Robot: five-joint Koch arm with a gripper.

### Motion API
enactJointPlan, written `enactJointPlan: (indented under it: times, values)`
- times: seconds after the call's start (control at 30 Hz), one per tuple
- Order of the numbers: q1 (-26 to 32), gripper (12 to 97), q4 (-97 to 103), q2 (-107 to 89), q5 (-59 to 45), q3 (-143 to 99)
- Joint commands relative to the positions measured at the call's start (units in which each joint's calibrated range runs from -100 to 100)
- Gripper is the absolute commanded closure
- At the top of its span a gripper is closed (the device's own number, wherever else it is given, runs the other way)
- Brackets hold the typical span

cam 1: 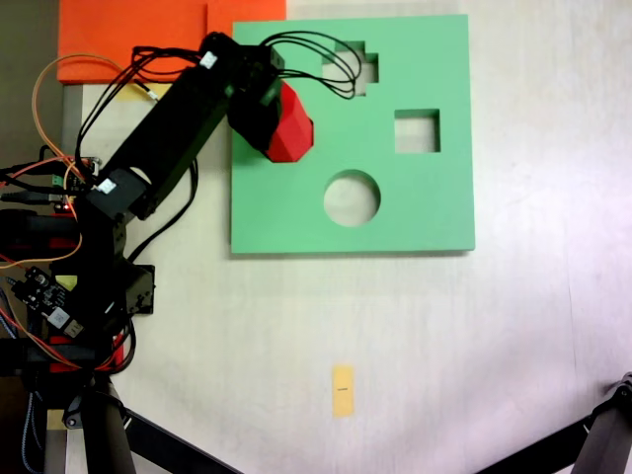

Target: Put the octagonal pillar block into the corresponding hole

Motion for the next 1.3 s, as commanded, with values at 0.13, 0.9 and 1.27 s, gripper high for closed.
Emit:
enactJointPlan:
  times: [0.13, 0.9, 1.27]
  values:
    - [-0.78, 55.8, 3.09, -0.07, -0.59, -1.41]
    - [-1.22, 26.4, 3.48, -10.13, -0.63, -4.10]
    - [-3.22, 29.8, -10.29, -28.99, -28.18, 26.31]
